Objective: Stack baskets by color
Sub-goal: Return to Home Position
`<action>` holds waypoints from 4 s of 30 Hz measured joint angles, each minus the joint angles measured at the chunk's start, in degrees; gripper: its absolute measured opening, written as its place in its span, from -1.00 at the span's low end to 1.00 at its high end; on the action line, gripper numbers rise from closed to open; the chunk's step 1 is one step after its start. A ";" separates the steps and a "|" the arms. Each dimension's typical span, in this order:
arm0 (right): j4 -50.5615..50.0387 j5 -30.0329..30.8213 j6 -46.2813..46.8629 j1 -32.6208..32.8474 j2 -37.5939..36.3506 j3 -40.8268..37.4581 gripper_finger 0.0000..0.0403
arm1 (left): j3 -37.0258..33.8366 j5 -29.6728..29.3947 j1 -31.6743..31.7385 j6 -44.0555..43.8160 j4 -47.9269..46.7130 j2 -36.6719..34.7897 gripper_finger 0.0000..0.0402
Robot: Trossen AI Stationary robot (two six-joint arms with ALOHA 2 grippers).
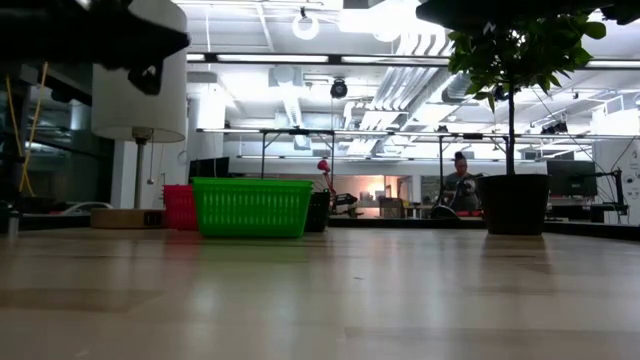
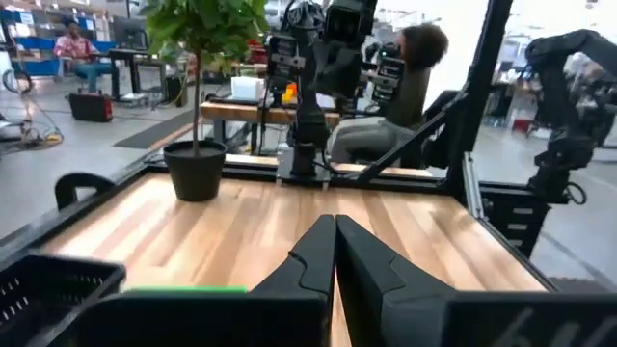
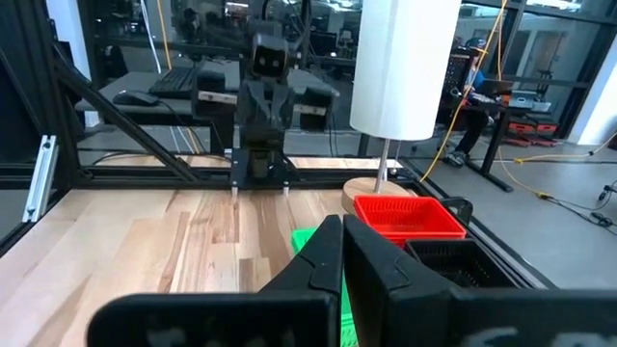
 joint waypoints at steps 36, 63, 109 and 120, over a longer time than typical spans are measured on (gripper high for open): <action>-1.64 0.09 0.16 0.02 -0.14 0.04 -1.00 | -8.88 5.59 9.34 -1.00 -20.70 -27.60 -1.00; -30.88 -6.78 9.38 -12.38 -56.43 -19.11 -1.00 | -8.88 5.59 9.79 -0.98 -20.72 -26.53 -1.00; -22.69 -13.31 0.92 -14.16 -55.06 -28.20 -1.00 | -8.88 4.27 9.75 -0.98 -20.40 -26.14 -1.00; -22.69 -13.34 0.92 -14.16 -55.06 -28.20 -1.00 | -8.88 4.26 9.75 -0.98 -20.39 -26.14 -1.00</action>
